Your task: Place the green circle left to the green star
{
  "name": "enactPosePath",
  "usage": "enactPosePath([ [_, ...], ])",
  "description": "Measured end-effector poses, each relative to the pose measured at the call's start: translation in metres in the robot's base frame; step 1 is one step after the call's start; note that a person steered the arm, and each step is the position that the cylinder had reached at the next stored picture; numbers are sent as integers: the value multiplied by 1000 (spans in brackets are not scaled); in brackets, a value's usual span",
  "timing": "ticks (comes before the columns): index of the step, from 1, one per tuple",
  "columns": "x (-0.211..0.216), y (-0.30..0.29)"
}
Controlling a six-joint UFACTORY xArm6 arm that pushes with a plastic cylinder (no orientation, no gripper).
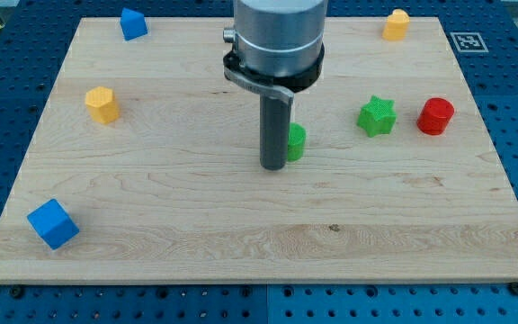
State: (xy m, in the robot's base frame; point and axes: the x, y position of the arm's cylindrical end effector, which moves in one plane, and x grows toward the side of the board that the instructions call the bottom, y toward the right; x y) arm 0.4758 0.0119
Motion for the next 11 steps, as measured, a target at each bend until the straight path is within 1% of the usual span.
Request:
enactPosePath([
  [1, -22, 0],
  [2, -33, -5],
  [3, -18, -10],
  [4, 8, -1],
  [5, 9, 33],
  [6, 10, 33],
  [8, -18, 37],
  [10, -10, 37],
  [11, -13, 37],
])
